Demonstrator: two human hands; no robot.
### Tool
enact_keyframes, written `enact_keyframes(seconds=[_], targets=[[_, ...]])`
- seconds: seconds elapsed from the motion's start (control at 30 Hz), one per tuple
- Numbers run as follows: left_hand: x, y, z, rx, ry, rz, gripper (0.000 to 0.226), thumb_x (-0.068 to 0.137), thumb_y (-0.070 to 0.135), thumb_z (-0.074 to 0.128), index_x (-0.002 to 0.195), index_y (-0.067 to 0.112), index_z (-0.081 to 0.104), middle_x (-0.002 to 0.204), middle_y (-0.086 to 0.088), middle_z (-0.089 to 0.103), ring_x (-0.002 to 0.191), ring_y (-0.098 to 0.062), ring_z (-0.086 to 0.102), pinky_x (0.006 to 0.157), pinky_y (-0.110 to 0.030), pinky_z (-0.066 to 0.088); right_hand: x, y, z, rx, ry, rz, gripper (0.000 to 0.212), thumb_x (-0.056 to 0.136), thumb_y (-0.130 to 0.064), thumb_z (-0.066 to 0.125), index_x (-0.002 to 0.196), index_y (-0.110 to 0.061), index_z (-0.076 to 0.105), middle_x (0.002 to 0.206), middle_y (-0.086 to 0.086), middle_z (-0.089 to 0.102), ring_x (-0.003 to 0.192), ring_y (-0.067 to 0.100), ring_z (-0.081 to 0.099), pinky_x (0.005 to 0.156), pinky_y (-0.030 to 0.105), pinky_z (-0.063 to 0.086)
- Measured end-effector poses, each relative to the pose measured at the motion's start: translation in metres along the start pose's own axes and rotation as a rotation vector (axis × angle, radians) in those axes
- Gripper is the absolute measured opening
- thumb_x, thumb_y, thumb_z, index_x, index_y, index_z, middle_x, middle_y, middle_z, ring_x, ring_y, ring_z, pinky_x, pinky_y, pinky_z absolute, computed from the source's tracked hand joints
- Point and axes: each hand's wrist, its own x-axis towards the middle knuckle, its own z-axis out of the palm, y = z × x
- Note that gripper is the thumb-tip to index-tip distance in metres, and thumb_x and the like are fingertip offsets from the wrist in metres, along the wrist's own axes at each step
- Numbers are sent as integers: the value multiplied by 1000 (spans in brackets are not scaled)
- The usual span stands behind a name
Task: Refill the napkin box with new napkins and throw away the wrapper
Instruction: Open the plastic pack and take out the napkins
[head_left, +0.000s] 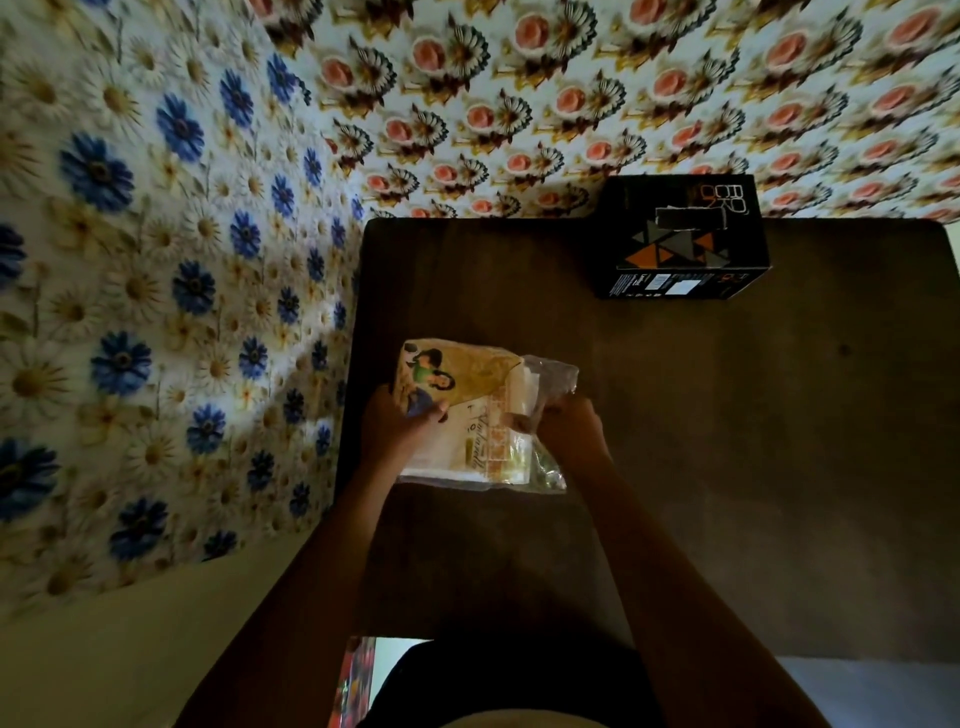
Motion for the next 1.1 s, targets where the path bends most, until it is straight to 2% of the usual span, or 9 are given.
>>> enact_keyframes(seconds=[0.13,0.23,0.33,0.47,0.63,0.77,0.93,1.03,1.1], targets=[[4,4,-3,-138,-137,-29,53,73,19,89,118,6,66,108,-5,69,100,-23,66,68,-26,53,0,-1,0,-2,8,24,19,90,-28,71,97,-11,69,74,-9,64,65,-2,59,49,9,37],[6,-1,-7,-216,-212,-32,38,77,12,85,111,10,68,105,-6,71,101,-27,69,85,-39,58,-3,-5,-3,78,-68,-67,26,81,-26,81,101,-20,65,85,-13,67,77,-3,65,56,7,47],[7,-7,-14,-318,-318,-24,29,80,4,79,106,10,69,103,-9,74,107,-33,69,94,-46,57,-4,-1,-5,173,-110,-160,46,73,-23,87,112,-17,63,100,-2,73,91,6,72,75,27,62],[3,-11,-18,-480,-433,-49,40,79,2,77,118,2,66,109,-15,74,112,-42,66,83,-42,59,-13,-1,-10,260,-147,-171,37,77,-6,81,109,-8,61,91,-12,66,78,-11,68,69,10,57],[-2,-15,-22,-578,-541,-77,56,74,9,72,127,-2,60,127,-25,64,126,-44,58,101,-52,50,-20,-7,-7,346,-167,-197,65,69,-26,88,122,-7,56,113,7,70,105,20,71,78,32,62],[-12,-12,-21,-685,-617,-69,41,78,19,71,118,12,70,120,-12,73,112,-30,69,91,-44,55,-24,-8,-4,409,-216,-123,40,77,-10,82,109,-10,59,104,5,69,91,16,71,66,19,60],[-16,-6,-16,-733,-427,-161,79,73,70,70,129,14,67,127,-14,71,119,-33,67,103,-53,50,-24,-11,-4,520,-321,76,47,71,-16,87,109,-18,61,102,3,72,92,25,73,70,39,64],[-18,-4,-8,-662,-312,-200,53,93,60,52,111,13,71,103,-11,76,96,-29,70,86,-41,55,-26,-10,-5,457,-330,23,33,76,-12,83,96,-24,60,92,-3,71,82,14,70,53,18,57],[-17,-2,-6,-551,-155,-197,46,102,49,45,105,11,70,94,-10,71,85,-26,65,78,-39,53,-28,-8,-7,431,-316,16,35,73,-16,87,100,-20,65,99,3,75,83,14,73,61,26,61]])
